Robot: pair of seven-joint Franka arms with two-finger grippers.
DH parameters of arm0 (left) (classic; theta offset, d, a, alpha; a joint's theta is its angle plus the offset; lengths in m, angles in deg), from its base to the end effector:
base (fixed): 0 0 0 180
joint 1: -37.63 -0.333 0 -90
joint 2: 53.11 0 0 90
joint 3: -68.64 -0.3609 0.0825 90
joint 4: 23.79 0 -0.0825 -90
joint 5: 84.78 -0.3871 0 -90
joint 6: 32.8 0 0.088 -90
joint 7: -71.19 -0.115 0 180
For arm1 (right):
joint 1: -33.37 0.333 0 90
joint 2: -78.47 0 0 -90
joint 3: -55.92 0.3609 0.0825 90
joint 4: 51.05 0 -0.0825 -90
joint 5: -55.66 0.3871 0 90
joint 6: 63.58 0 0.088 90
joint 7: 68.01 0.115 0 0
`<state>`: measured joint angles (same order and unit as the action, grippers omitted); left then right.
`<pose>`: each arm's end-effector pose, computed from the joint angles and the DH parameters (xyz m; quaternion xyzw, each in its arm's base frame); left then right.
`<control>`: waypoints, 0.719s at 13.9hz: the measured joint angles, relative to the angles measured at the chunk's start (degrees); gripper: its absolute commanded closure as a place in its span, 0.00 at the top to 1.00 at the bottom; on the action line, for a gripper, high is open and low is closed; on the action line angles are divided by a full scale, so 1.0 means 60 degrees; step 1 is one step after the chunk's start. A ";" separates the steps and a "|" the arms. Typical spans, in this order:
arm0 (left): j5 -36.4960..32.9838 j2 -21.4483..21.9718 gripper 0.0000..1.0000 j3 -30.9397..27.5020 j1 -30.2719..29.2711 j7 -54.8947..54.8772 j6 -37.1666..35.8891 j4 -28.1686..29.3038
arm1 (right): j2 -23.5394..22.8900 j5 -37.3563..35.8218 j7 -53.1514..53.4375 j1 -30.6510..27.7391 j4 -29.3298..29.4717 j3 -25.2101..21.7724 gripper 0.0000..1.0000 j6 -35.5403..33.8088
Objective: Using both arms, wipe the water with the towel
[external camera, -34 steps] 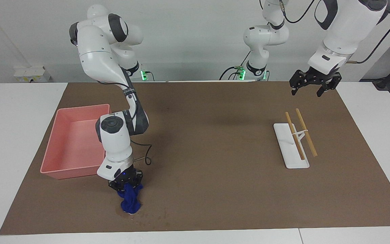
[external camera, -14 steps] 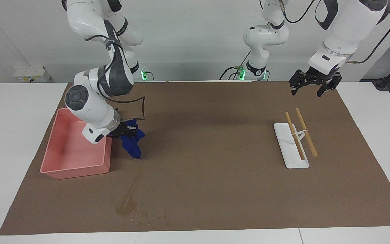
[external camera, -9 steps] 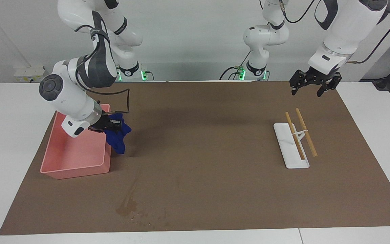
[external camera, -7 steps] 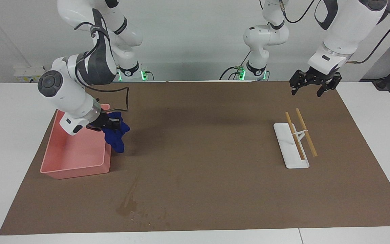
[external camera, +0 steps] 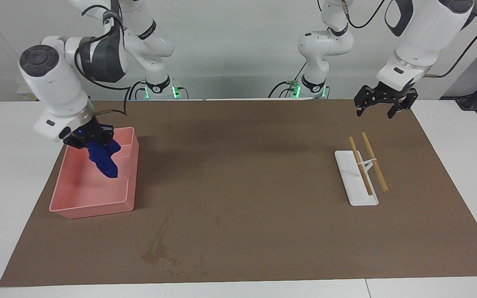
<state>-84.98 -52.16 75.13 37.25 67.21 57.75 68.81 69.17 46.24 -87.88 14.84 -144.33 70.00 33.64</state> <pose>0.5485 -0.0589 0.6498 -0.9961 0.0880 0.0096 0.0029 0.6076 -0.0748 0.5528 0.9863 0.1469 -0.0559 0.0506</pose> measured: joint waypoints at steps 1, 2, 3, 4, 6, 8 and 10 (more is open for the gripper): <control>0.0000 0.0000 1.00 0.0000 0.0000 0.0000 0.0000 0.0000 | -0.0001 0.0000 -0.0365 -0.0312 -0.0034 -0.0025 0.79 -0.0003; 0.0000 0.0000 1.00 0.0000 0.0000 0.0000 0.0000 0.0000 | -0.0002 0.0000 -0.0636 -0.0517 -0.0057 -0.0039 1.00 -0.0003; 0.0000 0.0000 1.00 0.0000 0.0000 0.0000 0.0000 0.0000 | -0.0002 0.0000 -0.0795 -0.0620 -0.0064 -0.0042 1.00 -0.0003; 0.0000 0.0000 1.00 0.0000 0.0000 0.0000 0.0000 0.0000 | 0.0001 0.0000 -0.0836 -0.0631 -0.0064 -0.0040 1.00 -0.0003; 0.0000 0.0000 1.00 0.0000 0.0000 0.0000 0.0000 0.0000 | 0.0008 0.0001 -0.0819 -0.0570 -0.0062 0.0017 1.00 -0.0003; 0.0000 0.0000 1.00 0.0000 0.0000 0.0000 0.0000 0.0000 | 0.0073 0.0016 -0.0756 -0.0536 -0.0021 0.0117 1.00 -0.0004; 0.0000 0.0000 1.00 0.0000 0.0000 0.0000 0.0000 0.0000 | 0.0502 0.0422 -0.0618 -0.0471 0.0100 0.0201 1.00 -0.0076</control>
<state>-84.98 -52.16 75.13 37.25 67.21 57.75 68.81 72.18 48.77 -91.58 12.02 -143.73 71.21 33.19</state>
